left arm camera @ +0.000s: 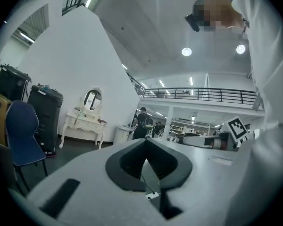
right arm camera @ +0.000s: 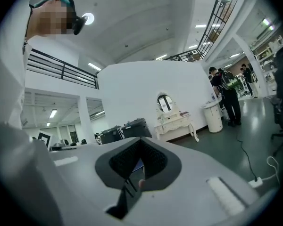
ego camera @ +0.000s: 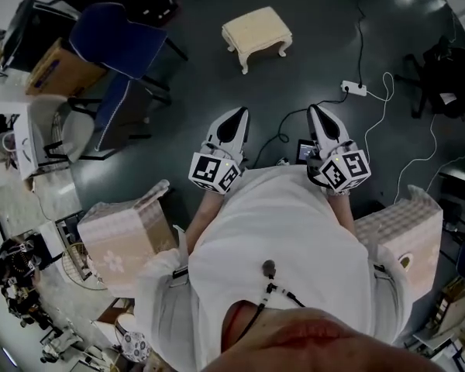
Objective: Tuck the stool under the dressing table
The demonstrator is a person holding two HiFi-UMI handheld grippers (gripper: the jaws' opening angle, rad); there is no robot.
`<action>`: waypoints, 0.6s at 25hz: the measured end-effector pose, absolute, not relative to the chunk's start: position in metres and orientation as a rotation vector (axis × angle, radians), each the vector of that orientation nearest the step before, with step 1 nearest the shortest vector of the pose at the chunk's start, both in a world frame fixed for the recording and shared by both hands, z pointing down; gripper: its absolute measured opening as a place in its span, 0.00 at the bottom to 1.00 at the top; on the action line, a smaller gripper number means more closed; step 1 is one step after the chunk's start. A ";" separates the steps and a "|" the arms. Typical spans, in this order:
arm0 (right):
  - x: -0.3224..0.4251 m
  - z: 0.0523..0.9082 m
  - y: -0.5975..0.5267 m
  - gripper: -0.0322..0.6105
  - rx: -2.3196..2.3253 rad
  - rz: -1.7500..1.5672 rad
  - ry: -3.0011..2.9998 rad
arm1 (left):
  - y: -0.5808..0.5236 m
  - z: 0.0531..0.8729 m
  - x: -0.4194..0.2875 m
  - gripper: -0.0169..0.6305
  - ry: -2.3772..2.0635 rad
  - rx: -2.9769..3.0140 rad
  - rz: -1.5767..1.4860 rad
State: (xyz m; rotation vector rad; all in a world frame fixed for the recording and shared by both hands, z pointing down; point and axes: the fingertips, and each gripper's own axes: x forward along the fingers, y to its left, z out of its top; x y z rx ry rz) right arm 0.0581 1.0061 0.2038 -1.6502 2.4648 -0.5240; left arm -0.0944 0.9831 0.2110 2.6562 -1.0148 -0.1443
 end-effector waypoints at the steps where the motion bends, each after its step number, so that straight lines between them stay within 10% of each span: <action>1: 0.069 0.205 1.011 0.06 -1.650 -0.522 2.469 | 0.988 0.211 -0.086 0.04 -1.018 2.655 -0.144; 15: 0.143 0.222 0.996 0.06 -1.649 -0.553 2.459 | 0.961 0.214 -0.066 0.04 -1.201 2.629 -0.122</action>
